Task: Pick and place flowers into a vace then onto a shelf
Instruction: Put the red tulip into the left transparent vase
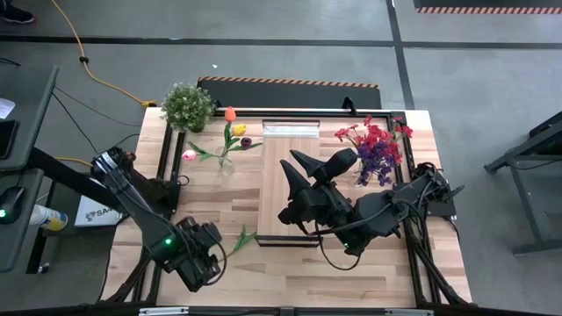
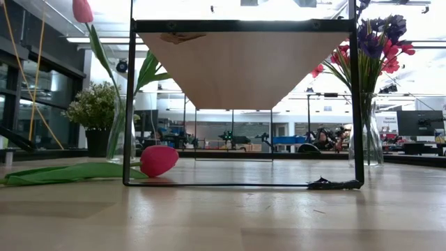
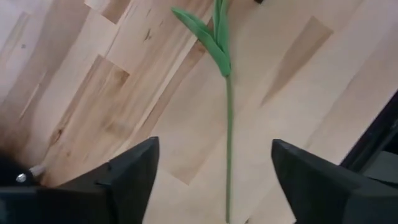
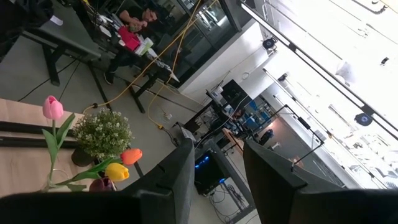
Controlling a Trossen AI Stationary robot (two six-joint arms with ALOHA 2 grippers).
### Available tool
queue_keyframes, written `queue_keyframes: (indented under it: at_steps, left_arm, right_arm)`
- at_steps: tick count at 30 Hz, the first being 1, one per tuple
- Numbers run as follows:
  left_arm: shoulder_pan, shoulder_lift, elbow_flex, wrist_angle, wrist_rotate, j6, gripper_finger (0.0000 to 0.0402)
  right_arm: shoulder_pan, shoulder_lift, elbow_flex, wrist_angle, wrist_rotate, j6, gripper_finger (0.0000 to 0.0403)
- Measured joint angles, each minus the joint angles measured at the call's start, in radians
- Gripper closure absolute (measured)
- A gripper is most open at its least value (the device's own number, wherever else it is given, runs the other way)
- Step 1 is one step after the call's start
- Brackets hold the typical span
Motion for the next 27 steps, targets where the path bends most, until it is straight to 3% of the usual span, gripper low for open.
queue_keyframes:
  at_steps: [8, 16, 27]
  left_arm:
    - [0.0, 0.0, -0.154, 0.181, 0.047, 0.009, 0.0019]
    - [0.0, 0.0, -0.269, 0.402, 0.049, 0.062, 0.003]
    - [0.079, 0.0, -0.3, 0.46, 0.092, 0.109, 0.0049]
  right_arm:
    - [0.0, 0.0, 0.0, 0.0, 0.0, 0.001, 0.0273]
    - [0.0, 0.0, 0.0, 0.0, -0.001, 0.001, 0.0273]
    - [0.0, 0.0, 0.0, -0.02, -0.002, 0.0, 0.0273]
